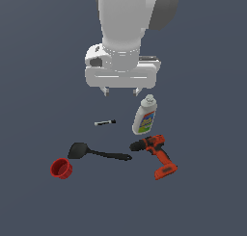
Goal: Pick up a designated object from a clutter of objects.
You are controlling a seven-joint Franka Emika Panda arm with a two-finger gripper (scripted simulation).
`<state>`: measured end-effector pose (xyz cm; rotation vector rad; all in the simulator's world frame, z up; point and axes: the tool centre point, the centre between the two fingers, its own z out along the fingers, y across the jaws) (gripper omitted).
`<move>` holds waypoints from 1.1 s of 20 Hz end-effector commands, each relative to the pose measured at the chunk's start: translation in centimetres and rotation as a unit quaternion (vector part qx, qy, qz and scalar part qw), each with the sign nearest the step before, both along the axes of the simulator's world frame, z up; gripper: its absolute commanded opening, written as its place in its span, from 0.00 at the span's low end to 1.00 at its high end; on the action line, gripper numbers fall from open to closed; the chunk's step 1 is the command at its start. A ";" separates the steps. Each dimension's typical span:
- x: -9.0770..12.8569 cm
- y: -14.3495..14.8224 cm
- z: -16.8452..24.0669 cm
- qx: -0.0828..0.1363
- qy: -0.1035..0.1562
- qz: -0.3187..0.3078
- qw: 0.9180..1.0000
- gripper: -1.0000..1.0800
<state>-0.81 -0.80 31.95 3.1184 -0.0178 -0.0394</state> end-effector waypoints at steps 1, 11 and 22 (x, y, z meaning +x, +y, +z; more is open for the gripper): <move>0.0 0.0 0.0 0.000 0.000 0.000 1.000 0.96; -0.8 -3.2 -1.2 -0.005 0.016 -0.031 0.999 0.96; -0.7 -3.2 -2.5 -0.001 0.015 -0.057 0.998 0.96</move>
